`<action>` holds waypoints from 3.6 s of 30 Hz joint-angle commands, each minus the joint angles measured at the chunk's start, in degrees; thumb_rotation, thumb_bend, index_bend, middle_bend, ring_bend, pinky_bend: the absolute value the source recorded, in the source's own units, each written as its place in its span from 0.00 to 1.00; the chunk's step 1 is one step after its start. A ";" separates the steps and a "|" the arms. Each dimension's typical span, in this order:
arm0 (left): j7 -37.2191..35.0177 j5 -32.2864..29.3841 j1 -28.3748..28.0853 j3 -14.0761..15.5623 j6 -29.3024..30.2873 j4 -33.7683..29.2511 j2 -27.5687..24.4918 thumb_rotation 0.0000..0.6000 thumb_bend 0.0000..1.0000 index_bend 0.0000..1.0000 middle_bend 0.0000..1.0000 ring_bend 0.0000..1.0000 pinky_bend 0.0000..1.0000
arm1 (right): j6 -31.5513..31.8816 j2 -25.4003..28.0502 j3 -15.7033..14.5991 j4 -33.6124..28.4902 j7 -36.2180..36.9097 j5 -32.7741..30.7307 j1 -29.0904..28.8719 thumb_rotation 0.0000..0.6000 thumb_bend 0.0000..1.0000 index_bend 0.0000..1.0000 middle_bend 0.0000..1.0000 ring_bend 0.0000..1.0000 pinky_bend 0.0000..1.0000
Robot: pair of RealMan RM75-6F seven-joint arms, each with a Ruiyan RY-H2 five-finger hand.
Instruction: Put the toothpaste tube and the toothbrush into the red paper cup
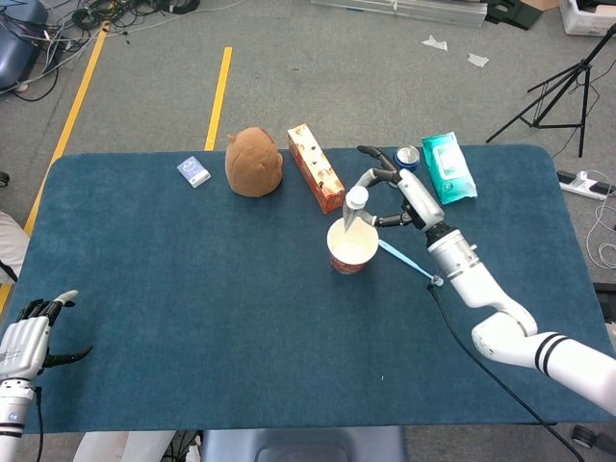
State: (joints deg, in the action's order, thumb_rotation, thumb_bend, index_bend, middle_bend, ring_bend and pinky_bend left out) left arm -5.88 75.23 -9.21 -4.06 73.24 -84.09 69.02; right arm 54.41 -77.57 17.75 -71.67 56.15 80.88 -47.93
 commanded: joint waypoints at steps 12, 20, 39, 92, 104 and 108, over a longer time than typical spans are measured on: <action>-0.88 0.09 0.48 0.16 -0.01 0.73 0.05 1.00 0.03 0.17 0.28 0.22 0.13 | -1.05 -2.28 -1.74 2.66 1.54 -0.01 -0.12 1.00 0.21 0.69 0.11 0.00 0.33; -0.27 0.30 0.25 0.08 -0.15 0.84 0.43 1.00 0.03 0.17 0.28 0.22 0.13 | -2.76 -2.20 -2.76 3.41 0.51 -0.58 0.08 1.00 0.21 0.69 0.11 0.00 0.33; -0.95 0.03 0.86 0.17 -0.03 1.59 0.88 1.00 0.03 0.17 0.28 0.22 0.13 | -8.08 -4.43 -4.18 5.95 -7.41 -2.24 -1.70 1.00 0.21 0.69 0.11 0.00 0.33; -1.12 0.14 1.12 -0.07 -0.12 2.19 1.38 1.00 0.03 0.17 0.28 0.22 0.13 | -22.14 -1.16 -2.76 0.55 -39.55 -19.58 -6.85 1.00 0.21 0.69 0.11 0.00 0.33; -1.06 0.20 1.18 -0.08 -0.02 2.12 1.38 1.00 0.03 0.17 0.28 0.22 0.13 | -23.04 -2.17 -2.97 1.29 -42.31 -21.04 -7.33 1.00 0.21 0.69 0.11 0.00 0.33; -1.19 0.06 1.27 -0.06 -0.08 2.24 1.45 1.00 0.03 0.17 0.28 0.22 0.13 | -23.29 -2.71 -3.01 1.73 -42.97 -21.30 -7.55 1.00 0.21 0.69 0.11 0.00 0.33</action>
State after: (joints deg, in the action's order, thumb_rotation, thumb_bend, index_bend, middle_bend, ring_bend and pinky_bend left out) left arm -7.08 75.29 -7.94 -4.12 73.16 -81.85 70.46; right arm 31.16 -80.24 14.75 -69.97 13.21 59.61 -55.45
